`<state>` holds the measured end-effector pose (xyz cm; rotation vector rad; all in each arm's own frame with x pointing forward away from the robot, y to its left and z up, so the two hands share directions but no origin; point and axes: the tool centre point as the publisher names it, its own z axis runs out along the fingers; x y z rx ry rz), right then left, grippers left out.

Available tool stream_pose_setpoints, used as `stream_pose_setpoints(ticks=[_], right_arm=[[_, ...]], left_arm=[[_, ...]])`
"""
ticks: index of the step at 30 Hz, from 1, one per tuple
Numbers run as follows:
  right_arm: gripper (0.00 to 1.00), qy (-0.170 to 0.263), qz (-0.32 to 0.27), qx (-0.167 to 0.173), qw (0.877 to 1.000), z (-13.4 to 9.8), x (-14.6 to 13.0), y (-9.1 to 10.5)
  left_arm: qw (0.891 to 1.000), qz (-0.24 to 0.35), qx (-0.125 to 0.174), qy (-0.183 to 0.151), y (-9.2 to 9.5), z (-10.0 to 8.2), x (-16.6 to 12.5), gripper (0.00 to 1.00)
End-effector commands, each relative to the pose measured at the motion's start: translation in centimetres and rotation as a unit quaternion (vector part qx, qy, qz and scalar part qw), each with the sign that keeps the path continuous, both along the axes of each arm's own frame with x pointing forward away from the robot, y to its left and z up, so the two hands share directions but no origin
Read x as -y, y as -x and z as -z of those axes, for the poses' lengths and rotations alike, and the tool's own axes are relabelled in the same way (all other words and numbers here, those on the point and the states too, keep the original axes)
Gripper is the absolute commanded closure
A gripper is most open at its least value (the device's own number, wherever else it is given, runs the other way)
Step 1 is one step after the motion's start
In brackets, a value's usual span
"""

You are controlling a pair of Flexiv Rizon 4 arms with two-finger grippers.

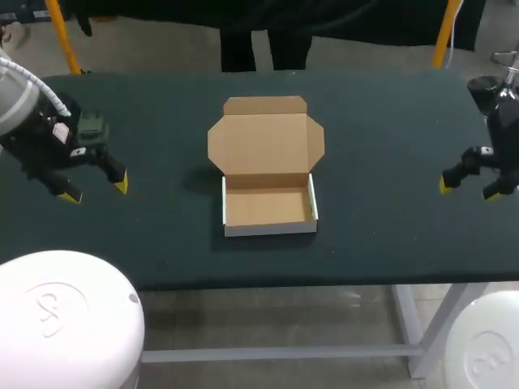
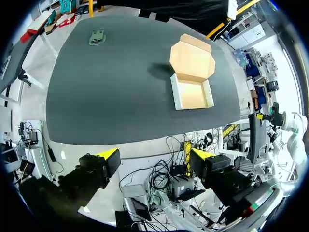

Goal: Assemble the packaging by folding the flat box into shape, placing the metal phone stand inside, and closing the box properly

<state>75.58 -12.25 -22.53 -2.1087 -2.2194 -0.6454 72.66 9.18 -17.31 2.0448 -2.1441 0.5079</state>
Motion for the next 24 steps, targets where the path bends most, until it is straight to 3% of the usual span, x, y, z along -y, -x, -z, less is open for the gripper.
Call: stream_pose_setpoints(ticks=[1,12,24], right_arm=[[0.0,0.0,0.003,-0.004,1.0,-0.1,0.0,0.1],[0.0,0.002,-0.004,-0.017,1.0,-0.4,-0.4,0.2],[0.0,-0.022,-0.017,-0.037,0.999,0.6,-1.0,-1.1]], left_arm=[[1.0,-0.002,0.001,-0.004,0.2,-0.1,0.0,0.0],[1.0,0.001,-0.007,-0.027,0.2,0.7,0.3,0.0],[0.999,-0.007,-0.014,-0.032,0.2,2.0,0.6,0.0]])
